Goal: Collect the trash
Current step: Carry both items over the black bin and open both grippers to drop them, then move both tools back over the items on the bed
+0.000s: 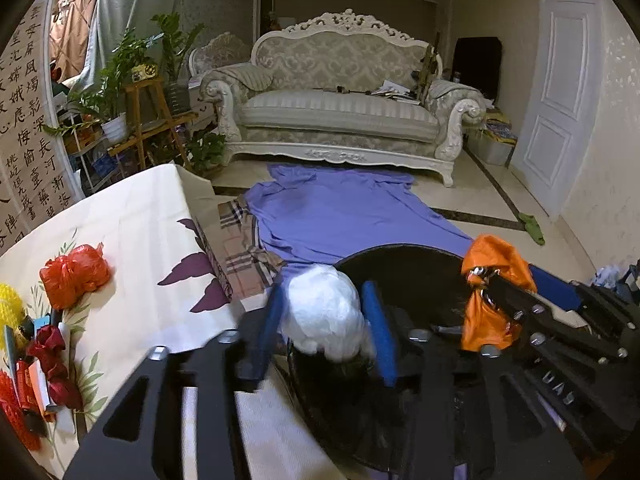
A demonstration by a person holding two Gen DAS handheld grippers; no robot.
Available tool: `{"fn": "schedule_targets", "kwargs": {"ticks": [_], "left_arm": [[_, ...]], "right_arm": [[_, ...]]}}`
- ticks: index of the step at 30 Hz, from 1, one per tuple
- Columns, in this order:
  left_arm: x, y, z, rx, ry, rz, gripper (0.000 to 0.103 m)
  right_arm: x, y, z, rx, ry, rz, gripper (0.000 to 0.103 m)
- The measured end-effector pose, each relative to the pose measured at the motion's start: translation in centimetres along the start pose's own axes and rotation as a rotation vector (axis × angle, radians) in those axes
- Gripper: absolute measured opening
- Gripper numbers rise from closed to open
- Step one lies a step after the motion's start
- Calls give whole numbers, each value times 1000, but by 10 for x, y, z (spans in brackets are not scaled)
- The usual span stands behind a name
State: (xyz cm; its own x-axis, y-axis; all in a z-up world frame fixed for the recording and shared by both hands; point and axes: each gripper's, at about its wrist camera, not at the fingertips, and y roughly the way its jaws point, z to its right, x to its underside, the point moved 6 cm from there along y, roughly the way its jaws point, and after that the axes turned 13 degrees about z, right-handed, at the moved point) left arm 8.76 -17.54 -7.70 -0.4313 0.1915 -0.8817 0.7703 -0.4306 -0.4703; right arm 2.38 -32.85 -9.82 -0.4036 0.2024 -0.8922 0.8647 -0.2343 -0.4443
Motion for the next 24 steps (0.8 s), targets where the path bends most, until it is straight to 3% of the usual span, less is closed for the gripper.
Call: {"fn": "schedule_targets", "kwargs": {"ticks": [2, 9, 16, 24], "left_arm": [[1, 1, -4, -7, -21, -3, 63], [0, 7, -7, -20, -45, -18, 72], [-3, -2, -13, -48, -47, -10, 74], [2, -26, -46, -119, -87, -17, 74]], "right_arm": [[-2, 1, 9, 17, 29, 6, 50], [-1, -3, 22, 45, 50, 9, 50], [-1, -8, 23, 52, 56, 3, 55], [3, -12, -16, -20, 23, -12, 55]]}}
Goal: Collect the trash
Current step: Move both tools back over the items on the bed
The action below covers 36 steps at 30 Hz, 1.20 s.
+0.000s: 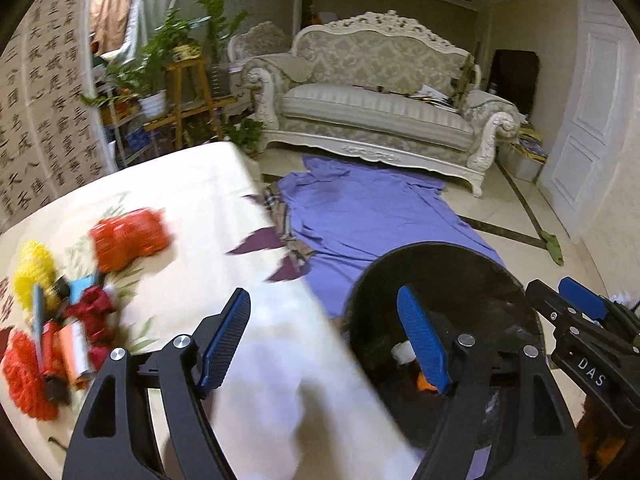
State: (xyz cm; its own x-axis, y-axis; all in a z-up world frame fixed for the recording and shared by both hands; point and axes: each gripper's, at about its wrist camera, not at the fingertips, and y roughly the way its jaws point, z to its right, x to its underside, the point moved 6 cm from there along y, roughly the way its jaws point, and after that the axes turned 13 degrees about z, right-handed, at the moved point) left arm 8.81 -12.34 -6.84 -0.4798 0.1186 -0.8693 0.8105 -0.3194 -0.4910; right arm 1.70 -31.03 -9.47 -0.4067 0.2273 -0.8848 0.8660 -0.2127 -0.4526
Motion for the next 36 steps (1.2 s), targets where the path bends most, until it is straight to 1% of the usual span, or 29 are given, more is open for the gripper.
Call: {"fn": "schedule_targets", "kwargs": {"ticks": [5, 14, 18, 22, 25, 30, 36], "left_arm": [[3, -14, -36, -71, -36, -6, 74], [7, -46, -105, -225, -98, 10, 74], [15, -63, -140, -295, -137, 17, 74], [22, -76, -173, -357, -168, 17, 74], [27, -85, -190, -401, -171, 26, 75], [34, -97, -210, -417, -210, 34, 76], [33, -101, -217, -404, -233, 42, 76]], "right_arm": [[1, -1, -38, -69, -33, -5, 55], [4, -8, -112, -205, -114, -20, 56], [4, -11, -144, -263, -155, -25, 56], [5, -13, -170, -304, -184, -30, 56], [7, -16, -187, -332, -203, -36, 56], [10, -19, -209, -362, -231, -42, 56], [13, -22, -223, -378, -252, -45, 56]]}}
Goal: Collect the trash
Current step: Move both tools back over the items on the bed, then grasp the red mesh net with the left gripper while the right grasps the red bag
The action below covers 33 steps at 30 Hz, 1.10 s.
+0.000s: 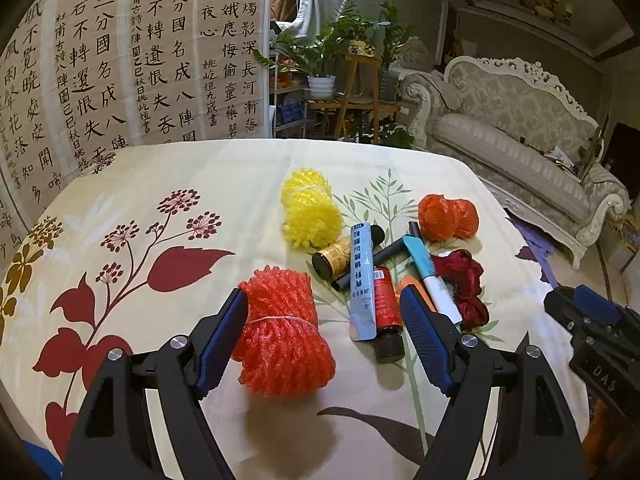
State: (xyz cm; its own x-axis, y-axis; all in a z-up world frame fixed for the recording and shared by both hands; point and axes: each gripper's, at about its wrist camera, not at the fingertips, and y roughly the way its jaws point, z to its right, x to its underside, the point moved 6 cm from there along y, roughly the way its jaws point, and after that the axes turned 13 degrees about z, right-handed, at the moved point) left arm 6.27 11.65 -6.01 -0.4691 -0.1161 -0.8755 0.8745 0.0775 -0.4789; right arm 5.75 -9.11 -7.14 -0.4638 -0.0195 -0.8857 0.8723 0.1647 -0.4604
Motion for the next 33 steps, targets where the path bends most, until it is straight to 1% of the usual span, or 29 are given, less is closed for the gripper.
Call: {"fn": "schedule_targets", "kwargs": {"ticks": [7, 15, 22, 28, 33], "left_arm": [[-9, -4, 6, 26, 2, 22, 76], [-9, -12, -1, -1, 6, 27, 76], [1, -10, -6, -16, 2, 6, 76], [16, 0, -8, -9, 3, -40, 77], [25, 10, -11, 9, -15, -69, 77]], "right_arm": [[2, -4, 1, 6, 3, 1, 56], [5, -8, 6, -2, 13, 1, 56], [6, -11, 3, -6, 10, 5, 56], [6, -10, 1, -2, 6, 1, 57], [4, -5, -7, -5, -9, -9, 57]]}}
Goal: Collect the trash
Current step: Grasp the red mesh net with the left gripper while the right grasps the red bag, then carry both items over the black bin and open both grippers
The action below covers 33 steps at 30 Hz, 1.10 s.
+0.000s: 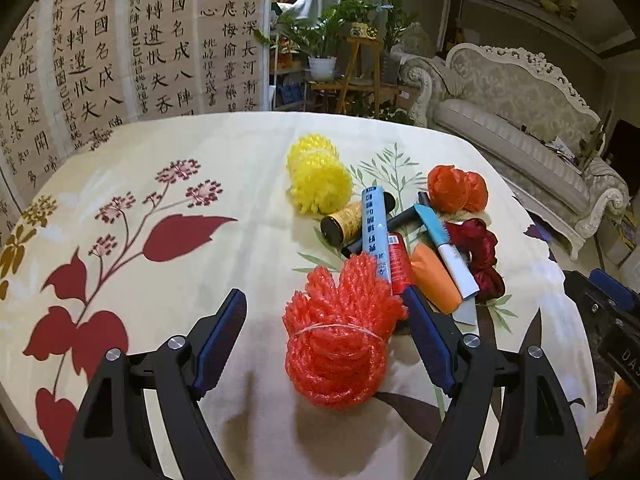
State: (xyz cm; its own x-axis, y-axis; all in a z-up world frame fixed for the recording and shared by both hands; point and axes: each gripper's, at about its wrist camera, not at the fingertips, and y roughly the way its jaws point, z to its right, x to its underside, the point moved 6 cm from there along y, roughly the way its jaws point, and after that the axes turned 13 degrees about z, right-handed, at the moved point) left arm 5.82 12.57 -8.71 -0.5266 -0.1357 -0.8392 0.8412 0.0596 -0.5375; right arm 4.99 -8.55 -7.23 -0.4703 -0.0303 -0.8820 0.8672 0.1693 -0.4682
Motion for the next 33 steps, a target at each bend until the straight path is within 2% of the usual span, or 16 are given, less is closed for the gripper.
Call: {"fn": "schedule_targets", "kwargs": {"ticks": [2, 6, 9, 15, 21, 27, 33], "left_arm": [[2, 2, -1, 17, -5, -8, 74], [8, 5, -3, 42, -14, -32, 53], [9, 3, -8, 59, -33, -31, 49], [-1, -4, -22, 11, 2, 23, 48], [-6, 1, -43, -28, -17, 21, 48], [-6, 6, -49, -20, -34, 8, 48], [-8, 3, -42, -8, -27, 19, 48]], "right_arm": [[0, 2, -4, -3, -6, -3, 57], [-2, 9, -13, -14, -20, -11, 57], [-4, 16, -23, -28, -33, -19, 57], [-6, 31, -44, -60, -61, -31, 57], [-4, 54, -57, -85, -67, -78, 53], [3, 64, -64, -123, -58, -129, 22], [-1, 54, -63, -106, -77, -96, 21]]}}
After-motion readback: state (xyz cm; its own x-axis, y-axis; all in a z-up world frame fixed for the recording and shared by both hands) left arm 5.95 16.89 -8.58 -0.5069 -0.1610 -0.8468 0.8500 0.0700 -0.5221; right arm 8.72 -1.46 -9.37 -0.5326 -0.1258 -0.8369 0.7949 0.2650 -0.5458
